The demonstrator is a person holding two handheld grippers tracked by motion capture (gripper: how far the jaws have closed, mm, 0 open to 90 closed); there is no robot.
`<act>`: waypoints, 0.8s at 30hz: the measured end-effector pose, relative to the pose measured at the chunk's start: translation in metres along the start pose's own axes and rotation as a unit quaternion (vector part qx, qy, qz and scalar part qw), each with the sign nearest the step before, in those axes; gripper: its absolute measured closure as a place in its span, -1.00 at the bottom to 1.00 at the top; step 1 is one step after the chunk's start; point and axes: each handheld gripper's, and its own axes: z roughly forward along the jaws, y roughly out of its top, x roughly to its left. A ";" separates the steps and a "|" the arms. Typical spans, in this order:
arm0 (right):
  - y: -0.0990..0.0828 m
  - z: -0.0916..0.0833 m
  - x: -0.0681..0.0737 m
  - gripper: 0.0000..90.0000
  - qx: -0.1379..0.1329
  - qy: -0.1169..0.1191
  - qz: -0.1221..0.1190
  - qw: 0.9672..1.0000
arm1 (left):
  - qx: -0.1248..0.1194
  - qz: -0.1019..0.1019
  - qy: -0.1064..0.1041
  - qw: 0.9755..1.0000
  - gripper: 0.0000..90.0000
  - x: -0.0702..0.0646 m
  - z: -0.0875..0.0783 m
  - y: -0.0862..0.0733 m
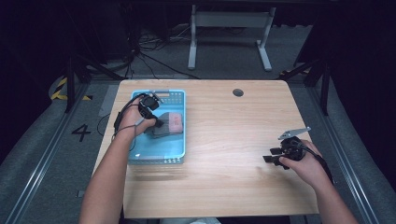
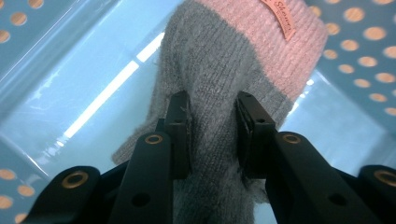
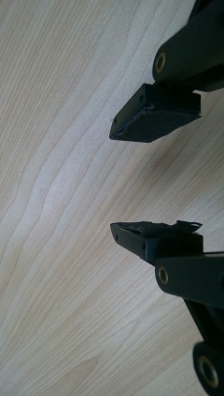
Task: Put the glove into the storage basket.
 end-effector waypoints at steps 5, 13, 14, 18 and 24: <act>-0.002 0.000 0.000 0.09 0.001 -0.002 0.000 1.000 | 0.013 0.007 0.006 1.000 0.54 0.001 0.010 0.003; -0.004 0.000 0.000 0.08 0.003 -0.001 0.001 1.000 | 0.022 0.010 0.013 1.000 0.49 0.004 0.018 0.004; -0.004 0.000 0.000 0.08 0.003 -0.001 0.001 1.000 | 0.023 0.007 0.014 1.000 0.48 0.004 0.018 0.004; -0.004 0.001 0.001 0.08 0.003 -0.001 -0.001 1.000 | 0.024 0.009 0.018 1.000 0.42 0.006 0.021 0.004; -0.003 0.000 0.002 0.08 0.003 0.001 -0.001 1.000 | 0.019 0.004 0.030 0.999 0.19 0.007 0.022 0.004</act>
